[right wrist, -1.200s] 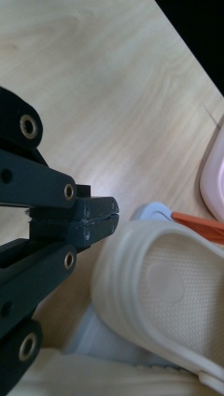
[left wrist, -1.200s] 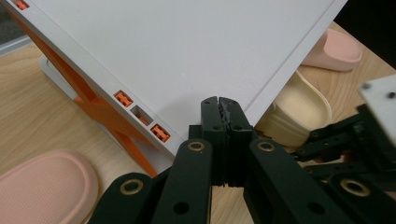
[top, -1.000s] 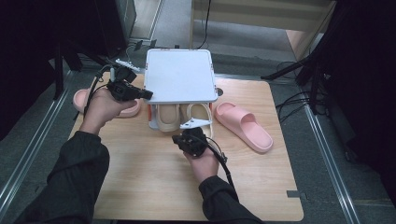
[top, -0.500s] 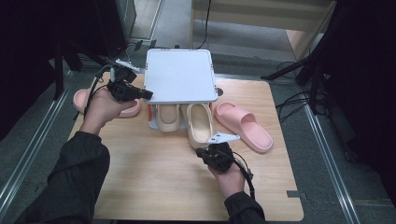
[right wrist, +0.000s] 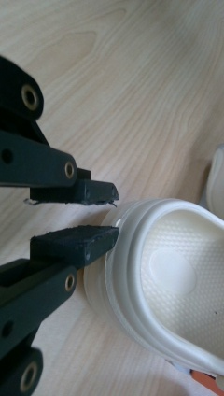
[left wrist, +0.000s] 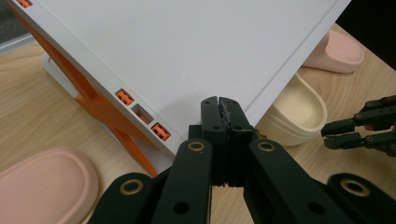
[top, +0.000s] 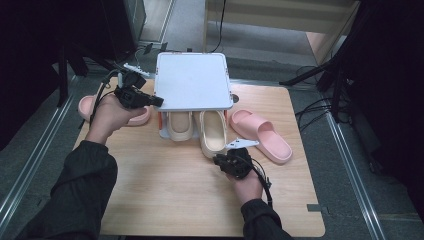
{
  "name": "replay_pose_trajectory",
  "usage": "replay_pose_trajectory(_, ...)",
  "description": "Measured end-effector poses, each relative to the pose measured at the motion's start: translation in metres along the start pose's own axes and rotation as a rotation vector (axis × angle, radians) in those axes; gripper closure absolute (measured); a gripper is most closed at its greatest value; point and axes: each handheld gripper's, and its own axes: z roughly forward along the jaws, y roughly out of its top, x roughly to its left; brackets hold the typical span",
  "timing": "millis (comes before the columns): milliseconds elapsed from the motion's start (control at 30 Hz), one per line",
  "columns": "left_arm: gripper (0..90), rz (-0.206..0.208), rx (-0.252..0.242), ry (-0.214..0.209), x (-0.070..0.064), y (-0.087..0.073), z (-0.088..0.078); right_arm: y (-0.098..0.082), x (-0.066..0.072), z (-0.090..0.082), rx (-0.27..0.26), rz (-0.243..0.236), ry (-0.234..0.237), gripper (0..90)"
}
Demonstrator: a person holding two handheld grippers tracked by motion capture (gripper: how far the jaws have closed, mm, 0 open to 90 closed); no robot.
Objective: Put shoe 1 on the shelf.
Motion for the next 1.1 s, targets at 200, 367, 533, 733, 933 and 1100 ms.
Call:
replay_pose_trajectory(200, 89.5, -0.001, -0.002, -0.001, 0.0, 0.0, 0.0, 0.012, -0.001, 0.01, -0.009, -0.014, -0.023, 67.0)
replay_pose_trajectory(367, 89.6, -0.003, -0.003, -0.002, 0.0, 0.0, 0.0, 0.024, -0.003, 0.021, -0.023, -0.014, -0.026, 67.1)
replay_pose_trajectory(533, 89.3, 0.0, -0.006, -0.002, 0.001, -0.001, 0.0, 0.035, -0.006, 0.032, -0.034, -0.022, -0.027, 67.2)
replay_pose_trajectory(733, 87.4, -0.003, -0.005, -0.006, 0.002, -0.001, -0.001, 0.043, -0.009, 0.041, -0.032, -0.028, -0.027, 65.7)
replay_pose_trajectory(933, 82.2, -0.025, -0.011, -0.03, 0.005, -0.002, -0.003, 0.04, -0.006, 0.039, -0.005, -0.031, -0.003, 59.6)
replay_pose_trajectory(1100, 75.7, -0.019, -0.018, -0.021, 0.004, -0.001, -0.003, 0.032, -0.001, 0.029, -0.003, -0.029, 0.04, 54.1)
